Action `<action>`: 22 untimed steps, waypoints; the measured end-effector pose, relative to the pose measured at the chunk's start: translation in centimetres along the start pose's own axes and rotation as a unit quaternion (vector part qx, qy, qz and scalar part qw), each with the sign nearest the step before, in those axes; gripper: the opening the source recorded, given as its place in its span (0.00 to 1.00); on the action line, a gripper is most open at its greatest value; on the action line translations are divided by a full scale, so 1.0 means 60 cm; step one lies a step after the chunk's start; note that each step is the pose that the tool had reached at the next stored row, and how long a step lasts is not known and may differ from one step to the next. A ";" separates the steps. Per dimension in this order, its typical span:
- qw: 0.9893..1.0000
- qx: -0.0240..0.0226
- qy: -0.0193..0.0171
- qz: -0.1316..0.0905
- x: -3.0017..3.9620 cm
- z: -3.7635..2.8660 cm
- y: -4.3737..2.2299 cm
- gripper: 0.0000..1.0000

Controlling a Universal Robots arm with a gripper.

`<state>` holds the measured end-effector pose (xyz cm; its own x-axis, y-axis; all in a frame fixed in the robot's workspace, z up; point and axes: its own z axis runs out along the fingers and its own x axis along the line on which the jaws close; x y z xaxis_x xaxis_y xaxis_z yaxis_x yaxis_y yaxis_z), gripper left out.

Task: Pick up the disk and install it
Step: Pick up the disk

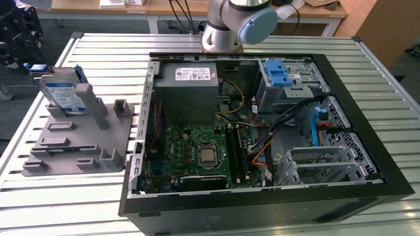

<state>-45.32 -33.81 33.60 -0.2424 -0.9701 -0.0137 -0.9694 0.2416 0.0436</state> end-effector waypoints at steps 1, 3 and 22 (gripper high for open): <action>1.000 0.000 0.000 -0.001 -0.001 0.000 0.000 0.57; 1.000 0.000 0.000 -0.002 -0.001 0.001 0.000 0.57; 1.000 0.000 0.000 -0.003 -0.002 0.002 0.000 0.57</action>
<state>-45.31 -33.71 33.48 -0.2365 -0.9715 -0.0135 -0.9708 0.2357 0.0438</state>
